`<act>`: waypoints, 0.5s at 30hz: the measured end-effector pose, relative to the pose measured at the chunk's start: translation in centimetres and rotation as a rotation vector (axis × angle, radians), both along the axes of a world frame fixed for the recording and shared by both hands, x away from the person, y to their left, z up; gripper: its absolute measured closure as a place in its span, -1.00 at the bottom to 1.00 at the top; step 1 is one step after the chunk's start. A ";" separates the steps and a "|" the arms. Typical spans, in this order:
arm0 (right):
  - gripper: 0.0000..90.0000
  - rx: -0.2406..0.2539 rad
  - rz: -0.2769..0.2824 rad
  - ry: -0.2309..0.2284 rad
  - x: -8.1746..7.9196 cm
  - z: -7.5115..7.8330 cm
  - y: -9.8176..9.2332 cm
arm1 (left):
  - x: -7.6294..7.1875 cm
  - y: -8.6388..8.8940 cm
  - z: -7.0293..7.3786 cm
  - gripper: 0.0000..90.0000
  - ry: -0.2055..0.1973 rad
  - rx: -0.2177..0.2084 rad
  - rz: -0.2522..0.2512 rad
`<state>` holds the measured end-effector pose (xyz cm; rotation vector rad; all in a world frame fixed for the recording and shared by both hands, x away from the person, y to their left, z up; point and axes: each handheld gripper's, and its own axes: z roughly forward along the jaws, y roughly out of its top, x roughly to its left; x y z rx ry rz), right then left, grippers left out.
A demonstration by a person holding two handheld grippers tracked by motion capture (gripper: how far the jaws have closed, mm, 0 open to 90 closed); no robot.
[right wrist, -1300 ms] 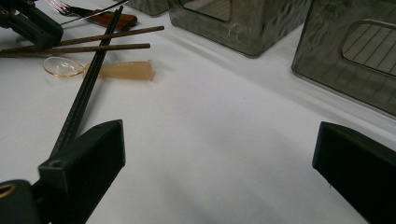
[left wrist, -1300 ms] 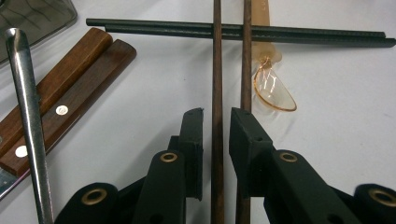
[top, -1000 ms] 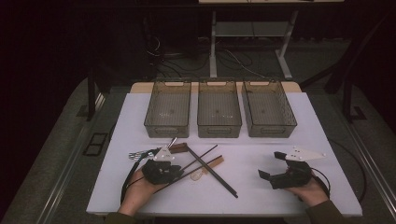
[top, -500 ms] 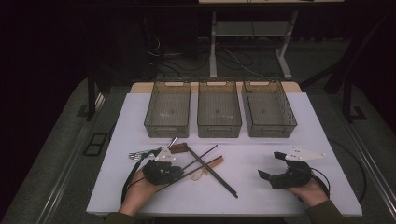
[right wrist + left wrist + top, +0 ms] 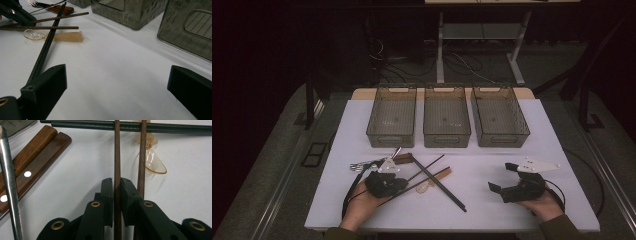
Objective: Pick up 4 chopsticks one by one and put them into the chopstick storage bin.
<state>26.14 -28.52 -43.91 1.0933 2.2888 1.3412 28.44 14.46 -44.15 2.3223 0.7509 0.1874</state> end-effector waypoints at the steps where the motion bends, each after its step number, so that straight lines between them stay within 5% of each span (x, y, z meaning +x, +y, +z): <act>1: -0.95 0.000 0.000 0.000 0.0 0.0 0.0 | 0.0 0.0 0.0 0.82 0.000 0.000 0.001; 15: -0.95 0.000 0.004 0.002 0.0 0.0 0.0 | 0.0 0.0 0.0 0.86 0.001 0.002 0.002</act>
